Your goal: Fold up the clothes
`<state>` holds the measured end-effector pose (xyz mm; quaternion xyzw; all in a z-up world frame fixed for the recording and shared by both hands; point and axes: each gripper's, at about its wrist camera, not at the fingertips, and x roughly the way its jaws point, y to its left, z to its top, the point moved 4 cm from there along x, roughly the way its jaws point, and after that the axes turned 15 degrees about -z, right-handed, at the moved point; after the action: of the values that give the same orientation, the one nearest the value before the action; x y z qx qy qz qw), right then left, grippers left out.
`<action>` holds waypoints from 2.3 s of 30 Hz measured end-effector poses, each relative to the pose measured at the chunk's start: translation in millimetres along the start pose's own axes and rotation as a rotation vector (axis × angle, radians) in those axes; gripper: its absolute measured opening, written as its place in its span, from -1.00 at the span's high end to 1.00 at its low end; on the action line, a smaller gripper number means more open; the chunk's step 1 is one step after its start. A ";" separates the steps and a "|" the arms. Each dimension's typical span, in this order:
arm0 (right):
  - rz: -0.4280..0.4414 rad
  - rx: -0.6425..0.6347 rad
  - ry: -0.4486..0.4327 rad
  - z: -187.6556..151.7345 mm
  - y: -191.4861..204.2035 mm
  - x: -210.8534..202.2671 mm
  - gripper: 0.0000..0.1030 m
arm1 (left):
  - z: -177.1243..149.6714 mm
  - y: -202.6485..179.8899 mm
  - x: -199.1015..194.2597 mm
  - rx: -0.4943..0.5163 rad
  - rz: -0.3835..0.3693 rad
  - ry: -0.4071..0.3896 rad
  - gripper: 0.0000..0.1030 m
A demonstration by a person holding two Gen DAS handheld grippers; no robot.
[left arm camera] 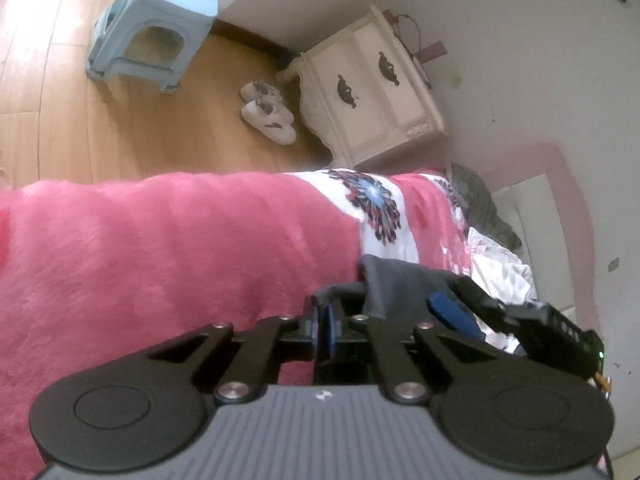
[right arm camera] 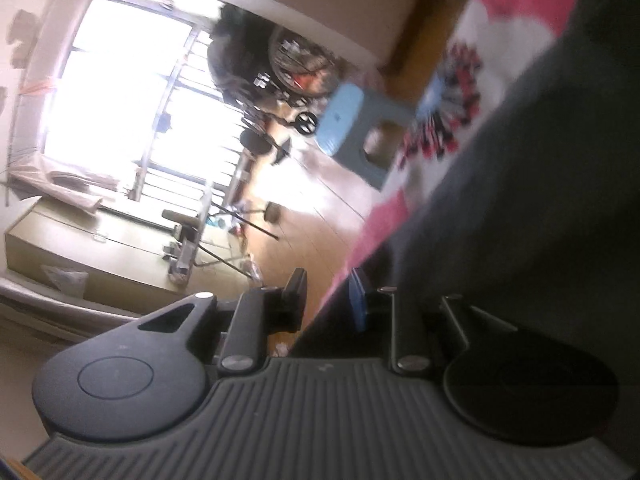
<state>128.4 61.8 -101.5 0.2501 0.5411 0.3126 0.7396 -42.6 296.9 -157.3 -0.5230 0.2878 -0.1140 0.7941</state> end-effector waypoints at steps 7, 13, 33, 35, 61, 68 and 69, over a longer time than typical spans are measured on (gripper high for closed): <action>-0.082 -0.125 0.150 -20.5 1.4 27.3 0.55 | 11.2 6.2 -12.2 -0.085 -0.010 -0.082 0.24; -0.150 -0.153 0.175 -31.8 -2.4 51.1 0.56 | 27.0 -10.3 -10.9 0.026 0.045 -0.067 0.12; -0.197 -0.443 -0.116 40.9 -68.5 -77.9 0.45 | -25.8 -64.3 96.9 0.740 0.472 0.436 0.06; -0.230 -0.499 -0.115 45.4 -71.5 -84.3 0.44 | -26.2 -64.8 99.2 0.733 0.494 0.441 0.06; -0.266 -1.081 0.472 203.6 -43.2 18.1 0.17 | -24.6 -66.8 109.2 0.745 0.522 0.518 0.26; -0.248 -1.207 0.649 183.3 -42.7 72.8 0.15 | -22.1 -66.7 108.5 0.746 0.504 0.530 0.32; -0.247 -1.238 0.664 177.8 -42.7 74.6 0.14 | -21.6 -66.5 108.4 0.744 0.502 0.531 0.32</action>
<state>323.0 81.9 -128.4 -0.3874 0.4853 0.5359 0.5720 40.6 199.7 -140.6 -0.0733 0.5360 -0.1432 0.8288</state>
